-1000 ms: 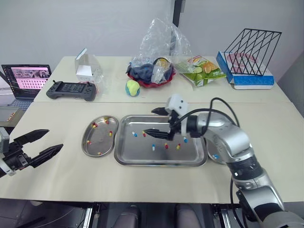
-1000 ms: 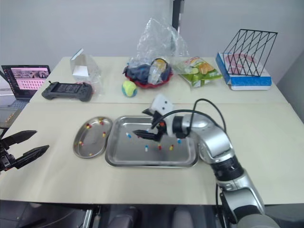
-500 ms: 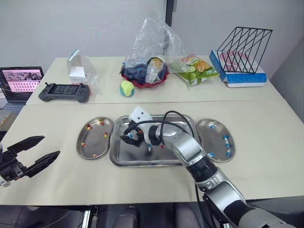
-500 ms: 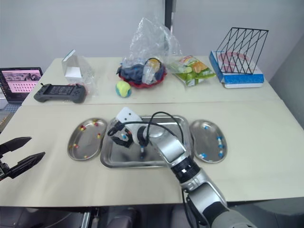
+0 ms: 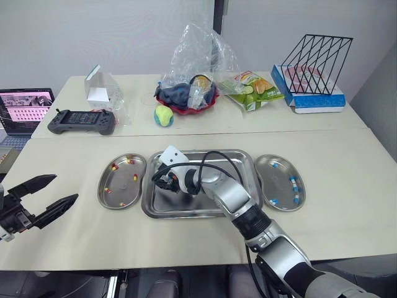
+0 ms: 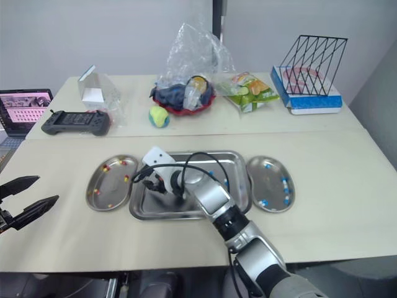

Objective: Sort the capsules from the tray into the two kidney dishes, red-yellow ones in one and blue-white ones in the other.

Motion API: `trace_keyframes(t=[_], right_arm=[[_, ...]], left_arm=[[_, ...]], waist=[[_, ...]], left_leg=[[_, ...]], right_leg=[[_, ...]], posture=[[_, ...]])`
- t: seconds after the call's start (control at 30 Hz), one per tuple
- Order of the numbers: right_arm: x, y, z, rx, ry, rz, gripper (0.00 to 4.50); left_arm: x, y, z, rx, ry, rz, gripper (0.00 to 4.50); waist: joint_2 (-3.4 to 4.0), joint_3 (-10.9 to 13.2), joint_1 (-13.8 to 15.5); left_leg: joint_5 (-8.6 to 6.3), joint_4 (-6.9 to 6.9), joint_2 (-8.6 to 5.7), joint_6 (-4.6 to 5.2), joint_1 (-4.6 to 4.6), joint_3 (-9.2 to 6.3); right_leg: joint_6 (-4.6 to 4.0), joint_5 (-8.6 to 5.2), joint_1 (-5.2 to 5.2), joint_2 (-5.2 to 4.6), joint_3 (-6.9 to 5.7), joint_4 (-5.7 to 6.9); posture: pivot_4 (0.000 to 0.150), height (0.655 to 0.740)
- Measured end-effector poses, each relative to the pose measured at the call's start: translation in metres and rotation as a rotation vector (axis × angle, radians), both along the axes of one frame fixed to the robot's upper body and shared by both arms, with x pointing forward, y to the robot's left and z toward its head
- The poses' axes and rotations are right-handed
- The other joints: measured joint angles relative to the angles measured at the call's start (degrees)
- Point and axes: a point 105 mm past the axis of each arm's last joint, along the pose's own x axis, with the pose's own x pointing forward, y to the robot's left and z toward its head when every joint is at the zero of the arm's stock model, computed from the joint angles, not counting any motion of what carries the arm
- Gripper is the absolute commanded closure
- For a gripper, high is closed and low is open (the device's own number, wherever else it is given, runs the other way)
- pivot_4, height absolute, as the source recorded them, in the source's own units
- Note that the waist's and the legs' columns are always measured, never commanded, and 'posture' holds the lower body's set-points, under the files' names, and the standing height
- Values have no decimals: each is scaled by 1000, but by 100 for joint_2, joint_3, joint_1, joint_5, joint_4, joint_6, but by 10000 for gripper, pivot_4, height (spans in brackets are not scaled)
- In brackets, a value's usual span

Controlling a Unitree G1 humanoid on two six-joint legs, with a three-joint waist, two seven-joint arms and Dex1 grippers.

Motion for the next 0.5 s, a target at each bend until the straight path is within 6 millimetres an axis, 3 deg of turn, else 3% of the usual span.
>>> trace_keyframes(t=[0.5], right_arm=[[9,-3,-17,-32,18,-52,18502]], left_arm=[[2,-3,-2,-2,7,-14,0]], waist=[[0,0,-6]], left_leg=[[0,-2,0,0,4,1]], right_leg=[[0,0,1,0,0,0]], posture=[[1500,7400]])
